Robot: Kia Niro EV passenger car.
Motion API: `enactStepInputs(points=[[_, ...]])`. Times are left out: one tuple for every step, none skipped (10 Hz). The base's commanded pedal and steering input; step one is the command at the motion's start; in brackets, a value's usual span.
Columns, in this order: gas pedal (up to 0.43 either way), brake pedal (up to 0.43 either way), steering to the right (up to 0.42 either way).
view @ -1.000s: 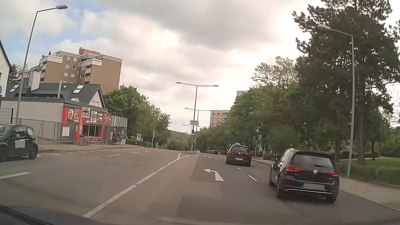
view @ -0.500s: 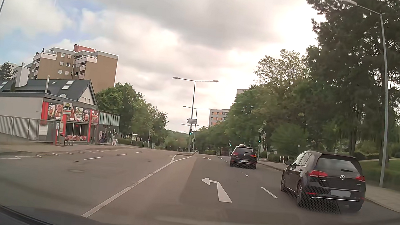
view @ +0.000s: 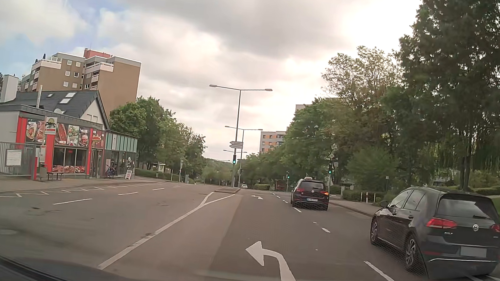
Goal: Follow the waypoints while adhering to traffic rules and regulations
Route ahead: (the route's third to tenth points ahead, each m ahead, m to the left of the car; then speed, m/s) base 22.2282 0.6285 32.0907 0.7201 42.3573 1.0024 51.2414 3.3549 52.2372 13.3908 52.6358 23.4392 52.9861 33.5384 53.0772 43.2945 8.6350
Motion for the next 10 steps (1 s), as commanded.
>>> enactStepInputs(points=[[0.169, 0.0, 0.002], [0.138, 0.0, 0.006], [0.11, 0.0, 0.006], [0.098, 0.0, 0.002], [0.087, 0.0, 0.002], [0.067, 0.0, 0.002], [0.039, 0.0, 0.0], [0.028, 0.0, 0.0], [0.02, 0.0, 0.0], [0.0, 0.0, 0.001]])
